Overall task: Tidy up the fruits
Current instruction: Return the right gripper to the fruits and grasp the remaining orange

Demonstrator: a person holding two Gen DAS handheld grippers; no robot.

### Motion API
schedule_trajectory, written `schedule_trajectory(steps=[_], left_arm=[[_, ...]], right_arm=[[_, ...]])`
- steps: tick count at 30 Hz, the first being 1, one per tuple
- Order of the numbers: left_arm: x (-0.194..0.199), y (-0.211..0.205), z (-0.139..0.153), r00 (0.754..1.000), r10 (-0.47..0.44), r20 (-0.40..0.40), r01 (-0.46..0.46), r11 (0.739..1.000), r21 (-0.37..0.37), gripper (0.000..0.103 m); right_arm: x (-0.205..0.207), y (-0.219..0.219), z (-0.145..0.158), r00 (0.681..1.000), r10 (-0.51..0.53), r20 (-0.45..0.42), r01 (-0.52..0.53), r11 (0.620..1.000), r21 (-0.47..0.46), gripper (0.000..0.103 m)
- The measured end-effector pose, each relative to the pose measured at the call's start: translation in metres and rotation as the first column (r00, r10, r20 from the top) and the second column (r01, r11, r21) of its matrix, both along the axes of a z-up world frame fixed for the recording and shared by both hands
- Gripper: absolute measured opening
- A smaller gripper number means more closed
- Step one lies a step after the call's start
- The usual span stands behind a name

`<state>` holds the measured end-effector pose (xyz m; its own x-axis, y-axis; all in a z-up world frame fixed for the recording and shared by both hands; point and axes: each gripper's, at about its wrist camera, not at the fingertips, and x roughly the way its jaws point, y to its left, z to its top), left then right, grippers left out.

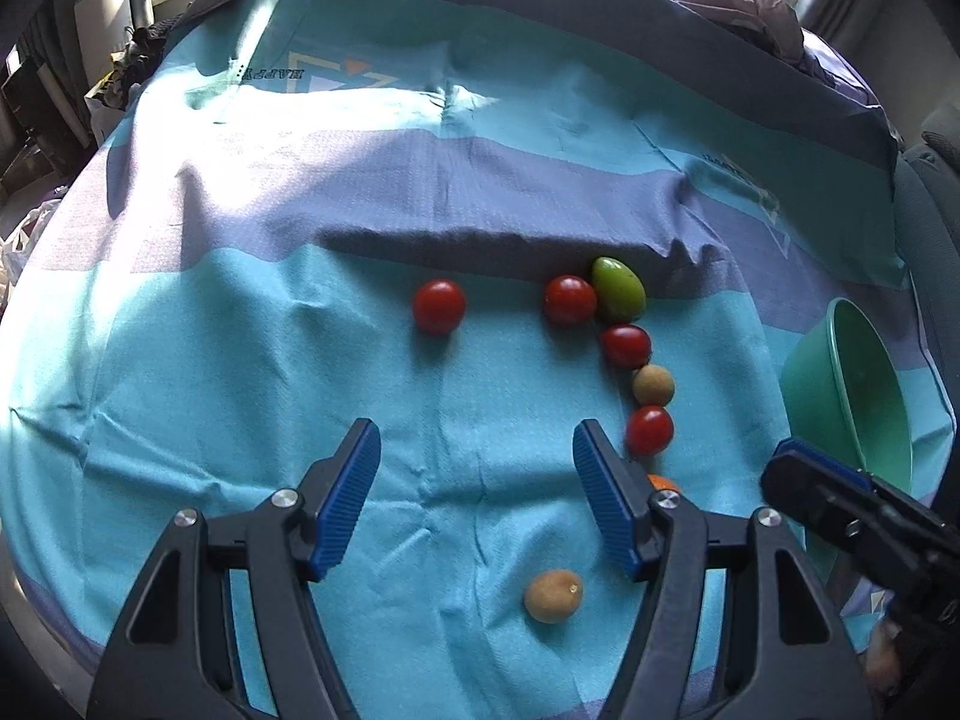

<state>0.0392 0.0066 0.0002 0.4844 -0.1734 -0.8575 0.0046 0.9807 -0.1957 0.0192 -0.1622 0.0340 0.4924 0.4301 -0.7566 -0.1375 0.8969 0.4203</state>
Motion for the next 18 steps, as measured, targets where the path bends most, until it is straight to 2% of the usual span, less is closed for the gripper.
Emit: schedule_trajectory(steps=[5,10,12,15,18], left_arm=[[-0.006,-0.029,-0.005,0.991,-0.131,-0.039,0.127,0.989,-0.079,0.066],[-0.012,-0.058,-0.017,0.967,-0.240,-0.086,0.232,0.968,-0.100,0.066],[-0.013,-0.067,-0.021,0.959,-0.265,-0.100,0.255,0.962,-0.103,0.066],[-0.014,-0.072,-0.026,0.962,-0.256,-0.099,0.249,0.966,-0.073,0.065],[-0.014,-0.076,-0.030,0.955,-0.272,-0.118,0.261,0.960,-0.097,0.062]], right_arm=[[0.001,-0.014,-0.001,0.998,-0.059,-0.035,0.062,0.994,0.091,0.046],[0.005,-0.018,-0.017,0.989,-0.091,-0.114,0.108,0.982,0.155,0.046],[0.007,-0.017,-0.023,0.986,-0.088,-0.141,0.111,0.980,0.165,0.046],[0.012,-0.013,-0.035,0.980,-0.087,-0.181,0.116,0.981,0.156,0.046],[0.019,-0.012,-0.048,0.970,-0.091,-0.227,0.129,0.979,0.159,0.046]])
